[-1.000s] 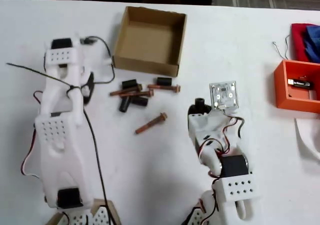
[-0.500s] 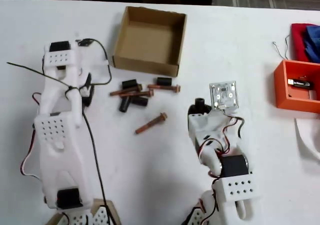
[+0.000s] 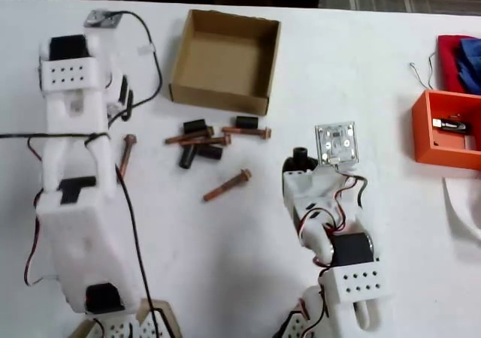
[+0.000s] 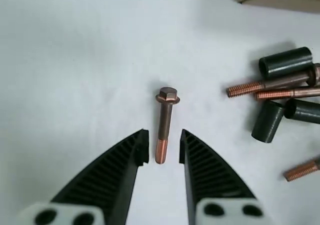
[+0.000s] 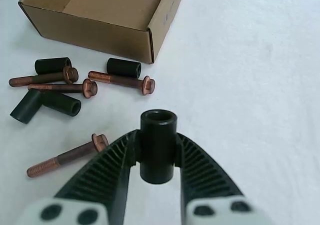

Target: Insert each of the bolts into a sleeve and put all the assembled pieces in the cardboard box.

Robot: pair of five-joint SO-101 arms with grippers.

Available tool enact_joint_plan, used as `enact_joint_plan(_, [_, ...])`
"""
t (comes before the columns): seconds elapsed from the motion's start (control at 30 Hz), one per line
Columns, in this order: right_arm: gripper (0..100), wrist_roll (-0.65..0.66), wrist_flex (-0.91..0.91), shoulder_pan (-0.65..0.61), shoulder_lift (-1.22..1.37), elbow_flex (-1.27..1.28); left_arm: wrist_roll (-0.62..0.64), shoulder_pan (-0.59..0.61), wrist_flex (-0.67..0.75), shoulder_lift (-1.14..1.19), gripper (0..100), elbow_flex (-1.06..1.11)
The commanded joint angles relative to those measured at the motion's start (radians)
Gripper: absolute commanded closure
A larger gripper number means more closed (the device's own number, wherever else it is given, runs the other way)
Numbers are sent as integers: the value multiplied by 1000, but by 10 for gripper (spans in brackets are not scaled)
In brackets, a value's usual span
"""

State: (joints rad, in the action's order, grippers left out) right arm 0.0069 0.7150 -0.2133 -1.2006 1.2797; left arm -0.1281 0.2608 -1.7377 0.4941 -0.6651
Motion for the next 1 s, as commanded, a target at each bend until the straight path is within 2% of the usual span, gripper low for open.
enact_joint_plan(0.0, [977,-9,1,4,-22,-6,11,-8,41,-187,870,173])
enact_joint_plan(0.13, [977,-9,1,4,-22,-6,11,-9,267,-466,869,621])
enact_joint_plan(0.3, [977,-9,1,4,-22,-6,8,-3,775,-924,869,1283])
enact_joint_plan(0.33, [977,-9,1,4,-22,-6,6,3,865,-990,869,1374])
enact_joint_plan(0.4, [977,-9,1,4,-22,-6,6,5,934,-1051,868,1448])
enact_joint_plan(0.53, [977,-9,1,4,-22,-6,6,9,898,-933,867,1388])
enact_joint_plan(0.67, [977,-9,1,4,-22,-6,-32,-5,717,-637,828,1147])
enact_joint_plan(0.77, [977,-9,1,4,-22,-6,-15,-5,589,-450,826,946])
enact_joint_plan(0.97, [977,-9,1,4,-22,-6,-17,-8,534,-327,827,759])
